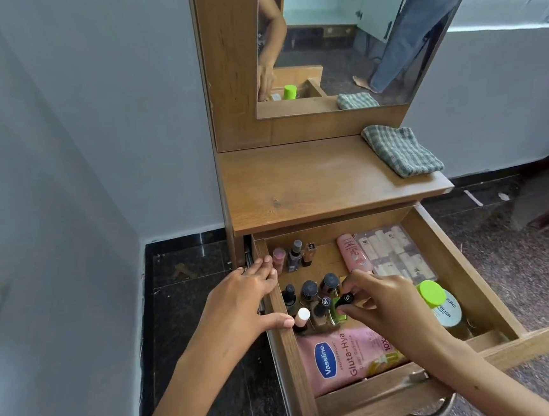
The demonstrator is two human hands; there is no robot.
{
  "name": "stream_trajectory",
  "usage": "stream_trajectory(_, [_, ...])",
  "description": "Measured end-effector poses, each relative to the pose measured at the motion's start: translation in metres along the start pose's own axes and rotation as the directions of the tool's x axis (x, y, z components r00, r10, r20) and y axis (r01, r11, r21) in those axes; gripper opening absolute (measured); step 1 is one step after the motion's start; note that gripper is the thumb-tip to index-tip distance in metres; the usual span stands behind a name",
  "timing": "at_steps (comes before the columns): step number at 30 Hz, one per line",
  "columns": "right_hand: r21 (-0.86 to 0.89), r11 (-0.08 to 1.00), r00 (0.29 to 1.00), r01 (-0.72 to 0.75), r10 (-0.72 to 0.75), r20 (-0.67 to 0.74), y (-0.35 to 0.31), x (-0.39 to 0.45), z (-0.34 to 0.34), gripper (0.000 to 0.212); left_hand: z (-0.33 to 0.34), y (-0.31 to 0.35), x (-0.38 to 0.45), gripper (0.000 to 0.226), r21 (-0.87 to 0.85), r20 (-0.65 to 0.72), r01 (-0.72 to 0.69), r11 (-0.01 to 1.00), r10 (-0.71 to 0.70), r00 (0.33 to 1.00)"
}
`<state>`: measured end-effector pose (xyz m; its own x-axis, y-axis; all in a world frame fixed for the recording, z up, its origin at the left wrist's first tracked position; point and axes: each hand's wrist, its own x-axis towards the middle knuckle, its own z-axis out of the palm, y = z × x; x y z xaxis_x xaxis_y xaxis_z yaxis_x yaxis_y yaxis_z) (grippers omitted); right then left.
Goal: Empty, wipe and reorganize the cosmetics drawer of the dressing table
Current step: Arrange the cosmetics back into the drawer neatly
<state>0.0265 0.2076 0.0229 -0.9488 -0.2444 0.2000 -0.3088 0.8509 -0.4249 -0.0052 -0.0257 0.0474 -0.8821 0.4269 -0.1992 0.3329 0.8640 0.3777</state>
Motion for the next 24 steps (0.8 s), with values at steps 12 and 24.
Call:
stream_trajectory(12, [-0.098,0.995,1.0,0.027,-0.028,0.0,-0.004,0.001,-0.002,0.033,0.004,-0.003,0.001,0.083,0.004,-0.015,-0.005,1.0,0.005,1.0])
stream_trajectory(24, [-0.055,0.995,0.995,-0.089,0.087,-0.04,0.01,0.014,-0.029,0.035,0.005,-0.004,0.002,0.085,0.0,-0.008,0.001,1.0,-0.001,1.0])
